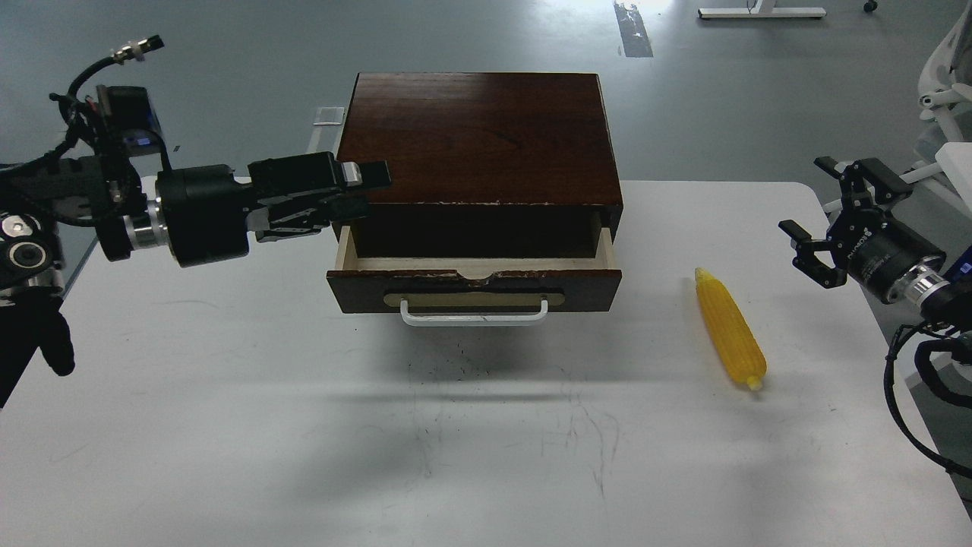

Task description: Put corn in drawer with both arms

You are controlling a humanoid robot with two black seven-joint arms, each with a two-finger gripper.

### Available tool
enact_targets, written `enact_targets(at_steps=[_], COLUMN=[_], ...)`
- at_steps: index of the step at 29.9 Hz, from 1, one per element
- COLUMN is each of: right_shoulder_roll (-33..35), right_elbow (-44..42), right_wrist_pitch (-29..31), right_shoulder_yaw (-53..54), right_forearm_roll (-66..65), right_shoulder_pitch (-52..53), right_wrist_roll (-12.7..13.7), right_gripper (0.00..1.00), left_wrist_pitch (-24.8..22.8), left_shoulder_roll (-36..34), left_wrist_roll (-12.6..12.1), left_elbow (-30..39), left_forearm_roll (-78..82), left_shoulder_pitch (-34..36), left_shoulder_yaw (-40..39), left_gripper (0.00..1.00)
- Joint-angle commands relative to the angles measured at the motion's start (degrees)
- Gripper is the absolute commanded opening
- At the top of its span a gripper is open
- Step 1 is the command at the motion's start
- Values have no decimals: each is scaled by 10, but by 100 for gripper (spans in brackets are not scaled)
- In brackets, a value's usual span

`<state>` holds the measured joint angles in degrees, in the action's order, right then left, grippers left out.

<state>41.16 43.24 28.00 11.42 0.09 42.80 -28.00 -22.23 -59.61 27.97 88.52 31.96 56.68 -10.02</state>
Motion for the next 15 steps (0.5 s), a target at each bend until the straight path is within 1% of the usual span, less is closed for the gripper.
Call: enact_targets(at_steps=[1,6,8,12,15], right_shoulder_roll=[1,2,8,8,9], right_elbow=[1,0,0,1,1], right_wrist_pitch=[0,0,0,0,0], right_shoulder_yaw=[0,-1,-3,-7,-8], right_forearm_roll=[0,0,-2,-3,-25], right_shoulder_pitch=[0,1,1,2,4], right_wrist_roll=[0,0,0,0,0], right_gripper=[100,100,100,100,100], left_wrist_pitch=[-2,-9,-22,-55,-58], left_shoulder_roll=[0,16,30,47,69], left_wrist_roll=[0,0,0,0,0], left_elbow=[-30,-97,-134,-176,-219], left_forearm_roll=[-130,-235,-272,-292,-295], left_shoulder_pitch=[-45,-100,-120,-145,-167], left_shoulder_yaw=[-24,-47,-54,-56,-67], left_gripper=[99,99,99,99,99])
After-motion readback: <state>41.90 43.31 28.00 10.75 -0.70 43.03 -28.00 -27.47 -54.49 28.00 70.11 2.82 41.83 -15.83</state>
